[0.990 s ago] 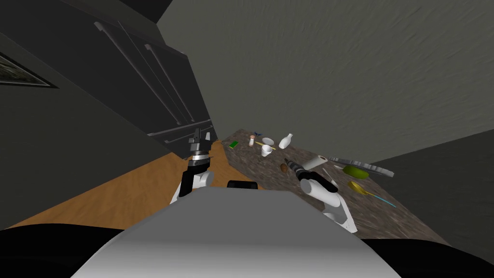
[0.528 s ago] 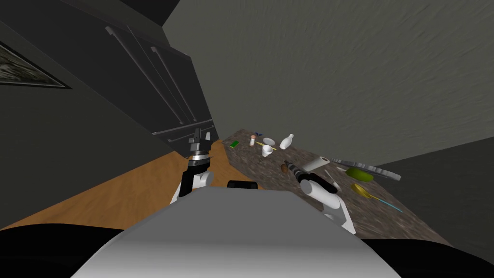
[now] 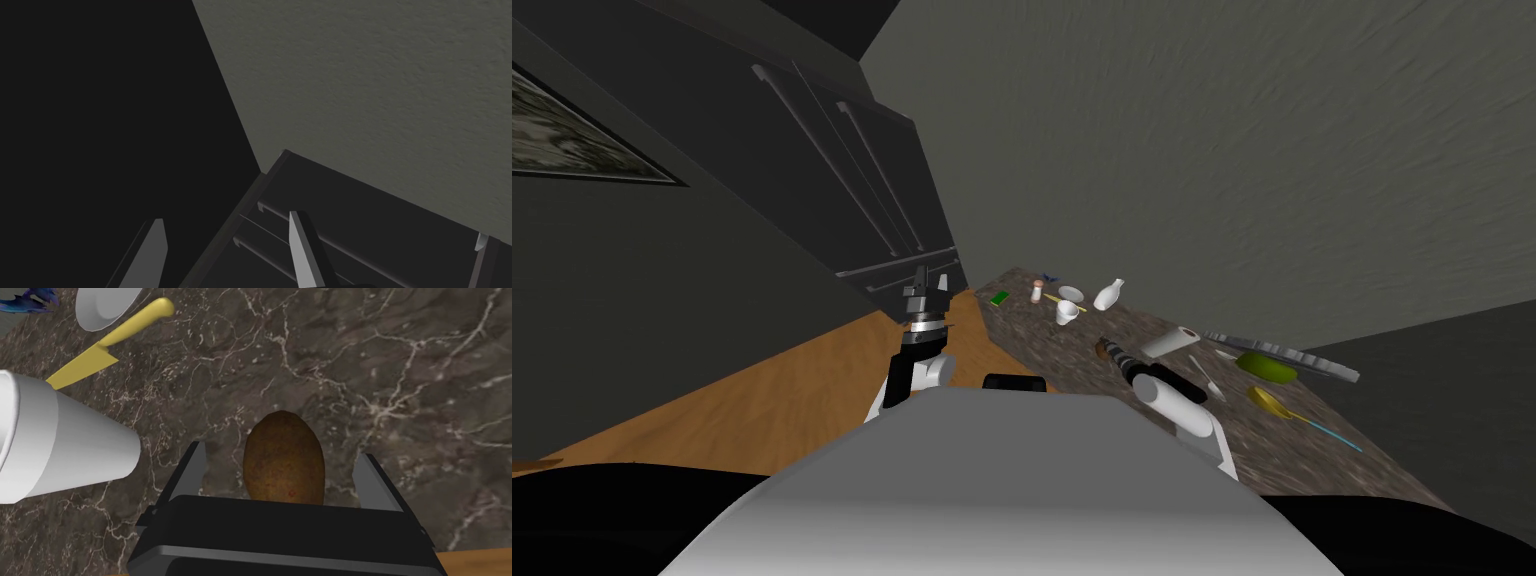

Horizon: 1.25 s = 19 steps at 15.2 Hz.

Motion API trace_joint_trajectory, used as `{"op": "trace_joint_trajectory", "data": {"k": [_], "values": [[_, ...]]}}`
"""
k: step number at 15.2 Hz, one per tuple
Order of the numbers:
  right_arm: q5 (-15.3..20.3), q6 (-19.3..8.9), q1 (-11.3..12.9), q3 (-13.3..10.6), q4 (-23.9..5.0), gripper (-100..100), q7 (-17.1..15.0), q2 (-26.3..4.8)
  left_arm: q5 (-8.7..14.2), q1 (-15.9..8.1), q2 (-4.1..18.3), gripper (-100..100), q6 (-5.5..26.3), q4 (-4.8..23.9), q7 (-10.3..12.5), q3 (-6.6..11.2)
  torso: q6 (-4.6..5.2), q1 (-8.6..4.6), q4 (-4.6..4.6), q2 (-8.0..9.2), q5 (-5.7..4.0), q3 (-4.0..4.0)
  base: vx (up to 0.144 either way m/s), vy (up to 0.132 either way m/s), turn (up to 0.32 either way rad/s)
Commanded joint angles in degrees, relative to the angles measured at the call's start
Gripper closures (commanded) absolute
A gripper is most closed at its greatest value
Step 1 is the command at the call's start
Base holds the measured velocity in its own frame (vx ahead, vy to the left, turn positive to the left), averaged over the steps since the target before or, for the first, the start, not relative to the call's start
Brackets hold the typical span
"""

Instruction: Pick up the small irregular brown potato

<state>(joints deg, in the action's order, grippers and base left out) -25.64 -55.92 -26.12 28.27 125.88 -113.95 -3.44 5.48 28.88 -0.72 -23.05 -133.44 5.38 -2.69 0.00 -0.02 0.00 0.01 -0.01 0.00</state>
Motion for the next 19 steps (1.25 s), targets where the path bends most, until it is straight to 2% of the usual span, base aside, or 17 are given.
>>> {"op": "trace_joint_trajectory", "data": {"k": [1,2,3,4,8,9,10,14,15,17,18,19], "values": [[-0.38,-1.23,-0.05,0.4,-0.43,-100,-1.94,2.15,0.0,0.0,0.0,0,0.0,0.0,0.0,0.0,0.0,0.0,0.0,0.0,0.0,0.0,-0.006,-0.008,0.044],[-0.43,-1.46,-0.07,0.46,-0.52,-100,-2.25,2.74,0.0,0.0,0.0,0,0.0,0.0,0.0,0.0,0.0,0.0,0.0,0.0,0.0,0.0,-0.005,-0.006,0.028],[-0.07,-1.22,0.19,0.3,-0.26,-100,-1.68,1.82,0.0,0.0,0.0,0,0.0,0.0,0.0,0.0,0.0,0.0,0.0,0.0,0.0,0.0,0.0,0.0,0.0],[0.58,-0.72,1.8,0.37,-2.36,-100,-1.43,2.12,0.0,0.0,0.0,0,0.0,0.0,0.0,0.0,0.01,0.0,0.0,-0.01,0.01,0.0,0.005,-0.006,-0.007],[1.62,0.36,4.16,0.4,-5.44,-100,-0.64,2.35,0.0,0.0,0.0,0,0.0,0.0,0.0,0.0,0.0,-0.05,-0.02,-0.09,-0.01,-0.05,0.011,-0.012,-0.003],[1.31,-0.21,3.42,0.42,-4.25,-100,-1.02,2.24,0.0,0.0,0.0,0,0.0,0.0,0.0,0.0,0.0,-0.05,-0.02,-0.1,-0.01,-0.06,0.007,-0.008,0.002],[1.41,-0.17,3.57,0.41,-4.39,100,-0.97,2.27,0.0,0.0,0.0,0,0.0,0.0,0.0,0.0,0.01,-0.04,-0.02,-0.08,0.0,-0.05,0.0,0.0,0.0],[1.42,-0.17,3.56,0.42,-4.39,100,-0.95,2.26,0.0,0.0,0.0,0,0.0,0.0,0.0,0.0,0.01,0.0,0.0,-0.03,0.0,-0.02,0.0,-0.001,0.0],[0.58,-0.72,1.8,0.37,-2.36,100,-1.43,2.12,0.0,0.0,0.0,0,0.0,0.0,0.0,0.0,0.01,0.0,0.0,-0.03,0.0,-0.02,-0.005,0.008,0.011],[0.07,-1.26,0.62,0.36,-0.82,100,-1.82,2.0,0.0,0.0,0.0,0,0.0,0.0,0.0,0.0,0.04,0.07,0.0,0.05,0.03,0.03,-0.015,0.015,0.003],[-0.1,-1.44,0.22,0.35,-0.31,100,-1.95,1.96,0.0,0.0,0.0,0,0.0,0.0,0.0,0.0,0.04,0.09,0.01,0.08,0.04,0.04,-0.015,0.017,-0.002],[0.21,-1.15,0.93,0.38,-1.13,100,-1.71,2.0,0.0,0.0,0.0,0,0.0,0.0,0.0,0.0,0.04,0.11,0.01,0.09,0.04,0.05,-0.009,0.009,-0.004]]}}
